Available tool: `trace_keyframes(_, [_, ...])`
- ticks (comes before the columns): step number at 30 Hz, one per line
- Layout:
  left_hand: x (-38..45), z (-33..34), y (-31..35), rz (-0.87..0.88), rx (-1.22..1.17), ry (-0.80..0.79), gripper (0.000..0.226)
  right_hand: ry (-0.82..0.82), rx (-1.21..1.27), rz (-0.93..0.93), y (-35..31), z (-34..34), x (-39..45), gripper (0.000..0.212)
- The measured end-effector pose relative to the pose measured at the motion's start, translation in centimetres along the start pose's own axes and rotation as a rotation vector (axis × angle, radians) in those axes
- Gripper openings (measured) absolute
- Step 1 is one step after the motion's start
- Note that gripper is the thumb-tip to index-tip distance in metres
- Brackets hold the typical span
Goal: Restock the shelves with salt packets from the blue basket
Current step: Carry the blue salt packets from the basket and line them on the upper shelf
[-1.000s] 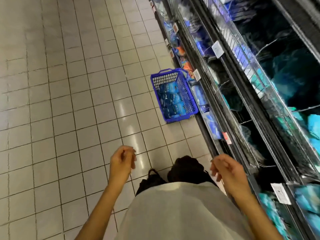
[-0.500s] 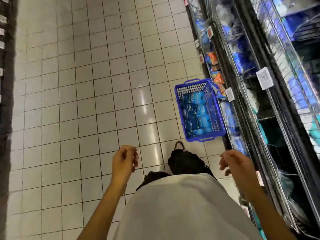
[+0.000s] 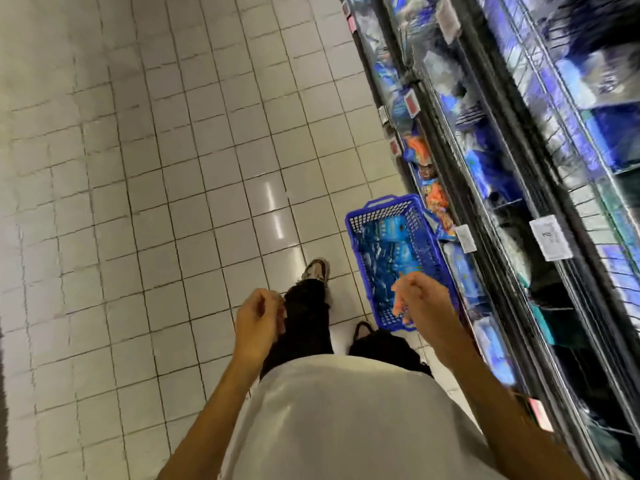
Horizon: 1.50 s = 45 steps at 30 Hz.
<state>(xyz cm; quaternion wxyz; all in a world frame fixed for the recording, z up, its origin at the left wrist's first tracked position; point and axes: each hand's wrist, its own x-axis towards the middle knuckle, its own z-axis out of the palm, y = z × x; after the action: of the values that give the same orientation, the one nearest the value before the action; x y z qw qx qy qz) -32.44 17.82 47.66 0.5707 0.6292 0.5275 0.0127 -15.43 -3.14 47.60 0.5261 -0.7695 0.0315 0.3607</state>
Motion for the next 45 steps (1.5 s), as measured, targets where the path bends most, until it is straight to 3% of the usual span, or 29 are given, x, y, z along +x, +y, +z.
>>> trace_keyframes(6, [11.6,5.5,5.4,0.055,0.246,-0.3,0.026,0.256,0.067,0.143,1.1,1.2,5.4,0.028])
trace_keyframes(11, [19.6,13.4,4.7,0.015,0.406,-0.488,0.028,0.434,0.156,0.348,6.8,1.6,11.6,0.028])
trace_keyframes(18, [31.7,29.4,-5.1,0.016,0.737,-0.706,0.025,0.528,0.241,0.625,24.1,2.4,23.7,0.024])
trace_keyframes(21, [36.3,36.3,-10.7,0.151,0.952,-0.777,0.029,0.543,0.245,0.712,32.3,2.6,29.3,0.025])
trace_keyframes(27, [44.4,46.4,-21.8,0.456,1.368,-0.905,0.034,0.505,0.003,0.791,46.0,3.4,39.1,0.03])
trace_keyframes(29, [46.9,48.6,-25.3,0.59,1.439,-0.878,0.041,0.554,0.056,0.751,49.1,3.9,42.0,0.032])
trace_keyframes(32, [49.3,51.4,-29.4,0.794,1.542,-0.81,0.054,0.627,0.149,0.721,52.4,3.9,45.8,0.063])
trace_keyframes(37, [50.7,55.0,-32.6,0.813,1.469,-0.588,0.062,0.749,-0.01,0.959,55.6,4.0,48.9,0.118])
trace_keyframes(42, [51.2,56.3,-33.7,0.919,1.587,-0.473,0.072,0.823,0.246,0.916,57.3,4.4,49.6,0.12])
trace_keyframes(45, [51.4,56.2,-33.8,0.885,1.619,-0.473,0.074,0.867,0.207,1.089,56.6,4.9,50.1,0.138])
